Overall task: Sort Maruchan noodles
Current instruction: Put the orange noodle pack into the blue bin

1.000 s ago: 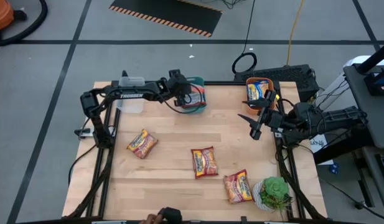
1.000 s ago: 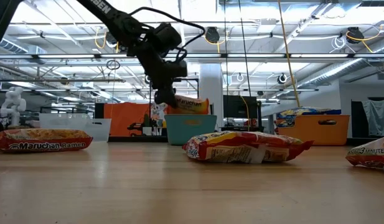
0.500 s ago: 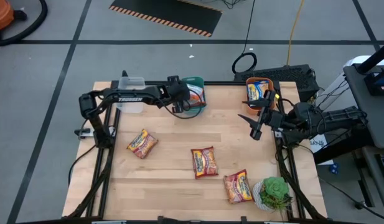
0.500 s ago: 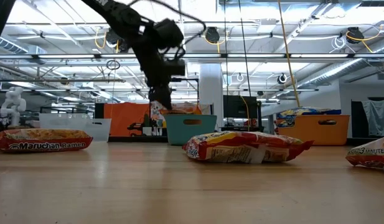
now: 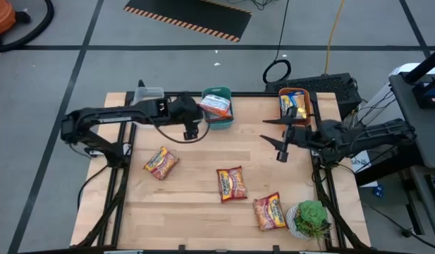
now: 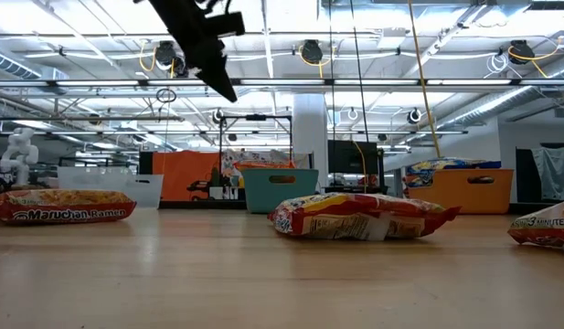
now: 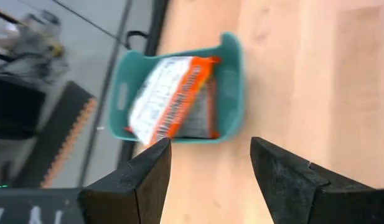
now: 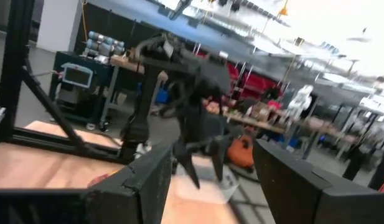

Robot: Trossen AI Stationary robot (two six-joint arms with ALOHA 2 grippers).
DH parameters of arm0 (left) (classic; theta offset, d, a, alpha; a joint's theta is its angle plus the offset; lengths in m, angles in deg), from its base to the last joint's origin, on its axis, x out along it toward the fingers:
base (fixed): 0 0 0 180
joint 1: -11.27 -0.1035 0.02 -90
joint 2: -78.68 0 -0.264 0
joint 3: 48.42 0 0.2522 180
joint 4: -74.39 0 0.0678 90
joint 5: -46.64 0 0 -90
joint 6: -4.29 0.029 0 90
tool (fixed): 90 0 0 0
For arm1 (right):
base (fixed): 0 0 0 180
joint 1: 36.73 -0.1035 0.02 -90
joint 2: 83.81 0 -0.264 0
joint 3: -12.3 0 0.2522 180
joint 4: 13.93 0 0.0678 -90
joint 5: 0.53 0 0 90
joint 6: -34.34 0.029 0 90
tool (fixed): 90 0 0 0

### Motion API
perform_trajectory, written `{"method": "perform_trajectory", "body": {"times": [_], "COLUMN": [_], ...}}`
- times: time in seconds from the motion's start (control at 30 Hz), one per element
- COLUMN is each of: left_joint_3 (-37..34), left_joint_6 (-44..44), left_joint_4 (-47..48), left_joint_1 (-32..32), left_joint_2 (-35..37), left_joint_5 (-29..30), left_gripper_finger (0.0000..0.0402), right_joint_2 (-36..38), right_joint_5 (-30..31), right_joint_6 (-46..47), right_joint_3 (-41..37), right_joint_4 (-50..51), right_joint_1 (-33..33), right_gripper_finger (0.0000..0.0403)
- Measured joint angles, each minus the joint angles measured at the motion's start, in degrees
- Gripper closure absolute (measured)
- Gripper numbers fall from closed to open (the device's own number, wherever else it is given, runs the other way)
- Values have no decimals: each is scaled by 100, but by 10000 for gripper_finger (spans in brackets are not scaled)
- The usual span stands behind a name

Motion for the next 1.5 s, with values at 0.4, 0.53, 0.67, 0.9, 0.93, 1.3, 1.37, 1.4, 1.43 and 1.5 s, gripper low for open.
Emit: {"method": "perform_trajectory", "body": {"times": [0.4,0.53,0.67,0.9,0.93,1.3,1.37,1.4,1.43,1.5], "left_joint_3": [-1172,-1709,-2210,-2529,-2529,-2529,-2529,-2529,-2529,-2529], "left_joint_6": [42,139,513,693,694,525,520,516,509,487], "left_joint_4": [-1308,-2275,-3448,-4044,-4044,-4157,-4166,-4163,-4152,-4157], "left_joint_1": [-879,-1356,-1627,-1836,-1871,-2001,-1955,-1942,-1922,-1922], "left_joint_2": [-162,-166,-173,-173,-173,-173,-173,-173,-173,-201], "left_joint_5": [461,435,-351,-714,-715,-615,-647,-686,-718,-771], "left_gripper_finger": [176,176,176,177,177,257,293,309,322,341], "right_joint_2": [-1314,-1525,-1596,-1545,-1540,-1540,-1539,-1541,-1541,-1539], "right_joint_5": [-9,14,435,606,608,600,595,595,595,595], "right_joint_6": [1160,1131,892,738,687,635,598,570,551,541], "right_joint_3": [0,0,21,55,55,55,55,55,55,55], "right_joint_4": [-1094,-1098,-1057,-1031,-1031,-1109,-1184,-1236,-1295,-1360], "right_joint_1": [-426,-757,-1023,-1273,-1297,-1329,-1331,-1329,-1329,-1329], "right_gripper_finger": [188,188,188,188,188,188,188,188,188,188]}}
